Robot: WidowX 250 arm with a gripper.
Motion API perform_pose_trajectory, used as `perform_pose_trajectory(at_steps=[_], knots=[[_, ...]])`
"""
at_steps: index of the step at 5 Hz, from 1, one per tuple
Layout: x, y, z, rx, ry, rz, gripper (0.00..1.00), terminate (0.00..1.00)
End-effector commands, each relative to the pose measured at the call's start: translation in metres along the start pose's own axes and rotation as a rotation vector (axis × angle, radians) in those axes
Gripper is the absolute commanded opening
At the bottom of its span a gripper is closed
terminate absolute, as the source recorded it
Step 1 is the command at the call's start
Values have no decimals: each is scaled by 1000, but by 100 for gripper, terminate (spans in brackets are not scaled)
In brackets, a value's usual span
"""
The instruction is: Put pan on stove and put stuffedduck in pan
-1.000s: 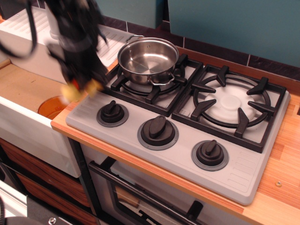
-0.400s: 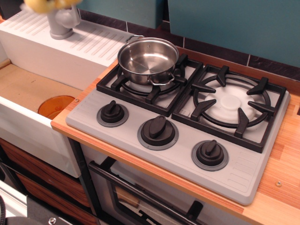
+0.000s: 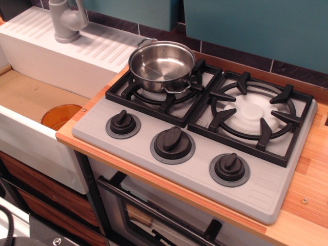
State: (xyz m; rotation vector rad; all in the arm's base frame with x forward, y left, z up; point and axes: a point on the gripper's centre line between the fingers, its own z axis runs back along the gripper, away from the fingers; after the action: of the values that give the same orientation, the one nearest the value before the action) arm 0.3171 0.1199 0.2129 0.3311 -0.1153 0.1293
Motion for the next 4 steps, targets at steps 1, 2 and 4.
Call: perform_pose_trajectory(at_steps=[1, 2, 4], knots=[[30, -35, 3, -70, -44, 38, 0, 0], [30, -50, -6, -79, -66, 41, 0, 0], [29, -57, -12, -85, -85, 52, 0, 0]])
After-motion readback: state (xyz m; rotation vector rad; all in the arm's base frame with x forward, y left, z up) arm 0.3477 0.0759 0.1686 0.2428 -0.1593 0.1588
